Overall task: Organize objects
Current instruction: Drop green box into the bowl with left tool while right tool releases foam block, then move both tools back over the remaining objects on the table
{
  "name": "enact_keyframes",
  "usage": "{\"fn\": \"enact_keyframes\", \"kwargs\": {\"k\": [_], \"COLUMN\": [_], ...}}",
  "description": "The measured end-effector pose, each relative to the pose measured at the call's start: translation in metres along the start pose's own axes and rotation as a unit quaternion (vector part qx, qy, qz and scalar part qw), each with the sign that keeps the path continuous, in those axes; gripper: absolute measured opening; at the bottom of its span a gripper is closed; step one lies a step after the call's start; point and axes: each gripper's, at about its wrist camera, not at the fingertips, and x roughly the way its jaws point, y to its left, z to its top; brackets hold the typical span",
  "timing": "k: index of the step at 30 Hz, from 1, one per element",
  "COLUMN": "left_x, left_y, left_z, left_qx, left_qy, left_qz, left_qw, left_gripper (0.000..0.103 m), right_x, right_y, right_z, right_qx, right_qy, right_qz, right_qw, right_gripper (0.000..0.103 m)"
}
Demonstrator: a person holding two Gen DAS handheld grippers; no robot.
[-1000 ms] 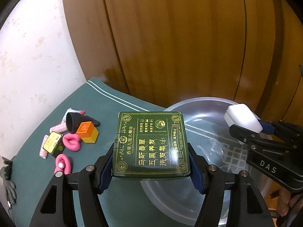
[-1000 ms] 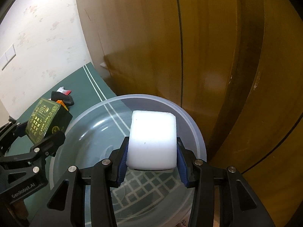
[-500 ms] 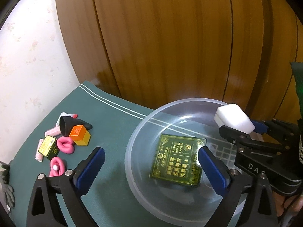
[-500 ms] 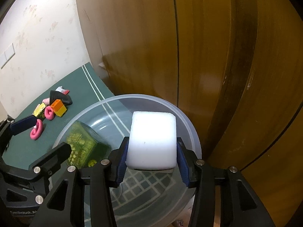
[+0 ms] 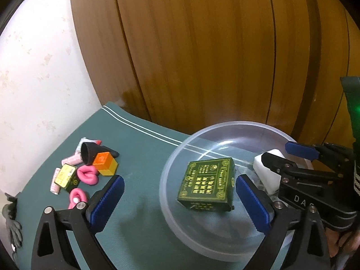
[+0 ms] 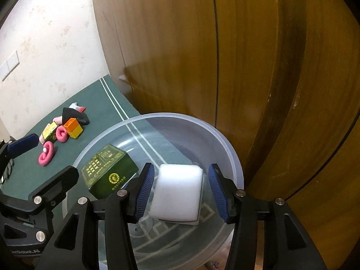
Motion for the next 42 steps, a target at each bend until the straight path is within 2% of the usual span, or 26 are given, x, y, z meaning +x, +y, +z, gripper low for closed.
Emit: {"fn": "enact_keyframes", "kwargs": {"k": [12,23,35,39,42], "left_x": [-0.015,-0.03,-0.038,-0.034,-0.028], "left_y": [0.038,0.078,0.143,0.164,0.179], "left_z": [-0.011,-0.032,-0.06,-0.067,-0.074], "left_qx": [-0.033,-0.062,-0.123,-0.139,-0.156], "left_qy": [-0.006,0.003,0.026,0.038,0.052], "left_qz": [0.04,0.079,0.14,0.155,0.152], "left_qw": [0.9986,0.9949,0.9822,0.9773,0.9746], "left_gripper": [0.101,0.101,0.102,0.102,0.102], "right_x": [-0.005,-0.005,0.01,0.019,0.031], "right_y": [0.034,0.082,0.146,0.167,0.181], "right_z": [0.01,0.018,0.023,0.025,0.028], "right_qx": [-0.021,-0.055,-0.092,-0.099,-0.098], "right_qy": [-0.014,-0.016,0.002,0.011,0.023], "right_qz": [0.022,0.06,0.11,0.126,0.135], "right_qw": [0.999,0.997,0.99,0.987,0.986], "right_gripper": [0.052,0.052,0.053,0.068,0.068]}}
